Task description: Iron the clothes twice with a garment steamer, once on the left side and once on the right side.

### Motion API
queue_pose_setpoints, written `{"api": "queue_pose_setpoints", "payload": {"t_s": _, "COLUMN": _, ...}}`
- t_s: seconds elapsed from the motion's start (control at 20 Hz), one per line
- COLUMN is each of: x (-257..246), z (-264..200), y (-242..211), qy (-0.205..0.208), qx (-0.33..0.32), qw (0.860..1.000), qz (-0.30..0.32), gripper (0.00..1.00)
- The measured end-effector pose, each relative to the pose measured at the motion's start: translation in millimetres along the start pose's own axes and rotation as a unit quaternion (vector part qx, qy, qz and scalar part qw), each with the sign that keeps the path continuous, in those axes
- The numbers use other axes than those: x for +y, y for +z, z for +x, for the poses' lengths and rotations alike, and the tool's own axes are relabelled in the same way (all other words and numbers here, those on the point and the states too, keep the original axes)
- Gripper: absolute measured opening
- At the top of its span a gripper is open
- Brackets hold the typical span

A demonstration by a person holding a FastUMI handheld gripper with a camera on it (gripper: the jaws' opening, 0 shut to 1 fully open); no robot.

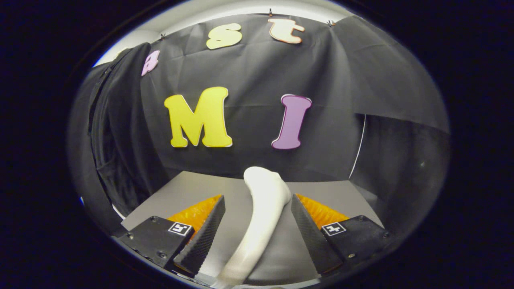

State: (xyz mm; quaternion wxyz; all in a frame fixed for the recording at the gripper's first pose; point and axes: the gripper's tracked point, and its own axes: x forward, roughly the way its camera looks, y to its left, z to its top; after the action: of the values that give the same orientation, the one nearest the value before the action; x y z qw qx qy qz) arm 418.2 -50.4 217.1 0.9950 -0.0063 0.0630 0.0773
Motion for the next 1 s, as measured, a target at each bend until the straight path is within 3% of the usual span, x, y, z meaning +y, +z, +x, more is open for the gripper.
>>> {"api": "queue_pose_setpoints", "payload": {"t_s": 0.2, "x": -10, "z": 18, "y": -17, "qy": -0.022, "qx": 0.043, "qw": 0.999, "qz": 0.021, "gripper": 0.99}}
{"api": "queue_pose_setpoints", "payload": {"t_s": 0.55, "x": -1, "z": 30, "y": -51, "qy": -0.019, "qx": 0.118, "qw": 0.991, "qz": 0.059, "gripper": 0.66}}
{"api": "queue_pose_setpoints", "payload": {"t_s": 0.75, "x": -5, "z": 29, "y": -54, "qy": -0.060, "qx": 0.122, "qw": 0.989, "qz": 0.057, "gripper": 0.57}}
{"api": "queue_pose_setpoints", "payload": {"t_s": 1.0, "x": -3, "z": 28, "y": -53, "qy": -0.067, "qx": 0.129, "qw": 0.988, "qz": 0.048, "gripper": 0.52}}
